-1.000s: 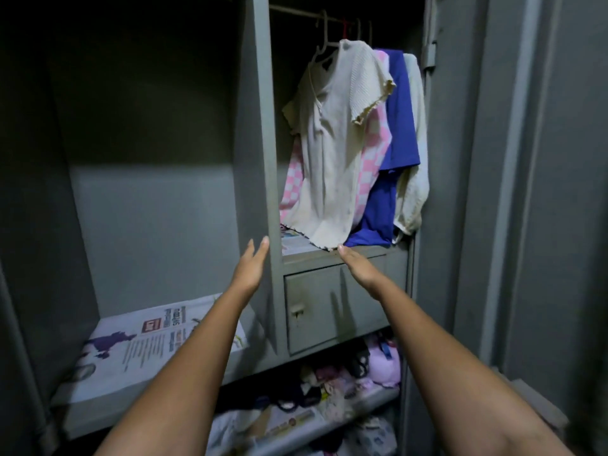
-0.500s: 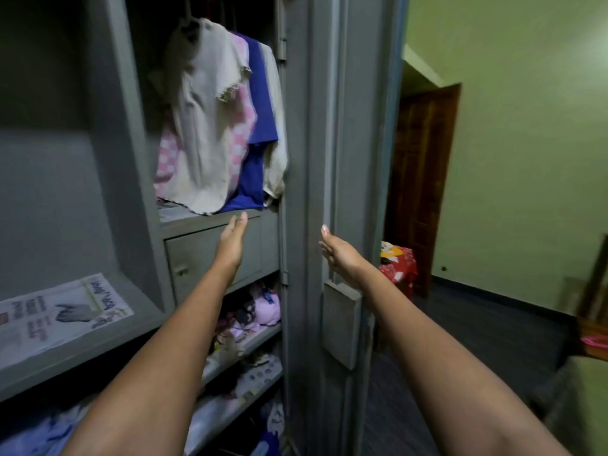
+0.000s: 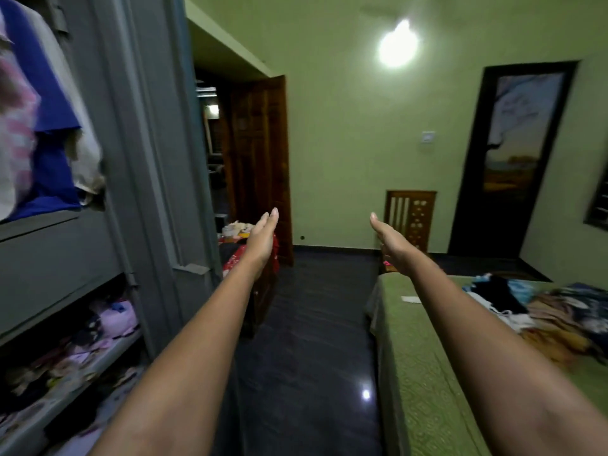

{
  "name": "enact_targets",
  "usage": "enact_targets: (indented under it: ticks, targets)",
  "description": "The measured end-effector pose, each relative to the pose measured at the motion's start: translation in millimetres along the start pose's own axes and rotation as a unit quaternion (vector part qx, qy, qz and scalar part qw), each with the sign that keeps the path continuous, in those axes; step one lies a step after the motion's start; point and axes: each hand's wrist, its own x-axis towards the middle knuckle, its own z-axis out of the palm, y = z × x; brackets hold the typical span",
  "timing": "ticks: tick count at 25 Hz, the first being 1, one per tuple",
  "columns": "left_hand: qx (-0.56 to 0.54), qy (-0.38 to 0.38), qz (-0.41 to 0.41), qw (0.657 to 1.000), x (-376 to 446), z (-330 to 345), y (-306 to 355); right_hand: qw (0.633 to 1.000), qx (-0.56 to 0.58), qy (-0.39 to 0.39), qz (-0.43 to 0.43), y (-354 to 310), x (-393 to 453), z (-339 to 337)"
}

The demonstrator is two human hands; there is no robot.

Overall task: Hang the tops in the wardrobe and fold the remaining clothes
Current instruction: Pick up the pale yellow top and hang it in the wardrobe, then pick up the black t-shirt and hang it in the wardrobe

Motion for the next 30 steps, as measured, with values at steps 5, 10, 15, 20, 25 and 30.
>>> enact_targets:
  ticks: [5, 10, 15, 20, 25, 30]
  targets:
    - [0.001, -0.068, -0.015, 0.998, 15.3, 67.2, -11.8, 0.998, -0.018, 0.027, 0.045, 30.0, -6.8, -59.4]
    - [-0.010, -0.070, 0.003, 0.997, 85.4, 99.9, -24.3, 1.000, -0.010, 0.024, 0.018, 26.0, 54.1, -77.2]
    - [-0.022, -0.059, -0.030, 0.998, 188.3, 128.6, -81.9, 0.999, -0.029, -0.004, 0.028, 53.6, 164.6, -66.5]
    - [0.004, -0.055, -0.011, 0.998, 341.8, 137.8, -77.2, 0.999, -0.048, 0.017, -0.001, 3.7, 305.8, -78.2]
    - [0.007, -0.064, 0.018, 0.998, 470.8, 162.3, -96.4, 0.997, -0.067, 0.027, -0.007, 23.1, 443.4, -80.9]
    - [0.025, -0.068, -0.021, 0.997, 584.7, 194.7, -157.0, 0.997, -0.068, 0.018, 0.031, 60.3, 573.6, -93.9]
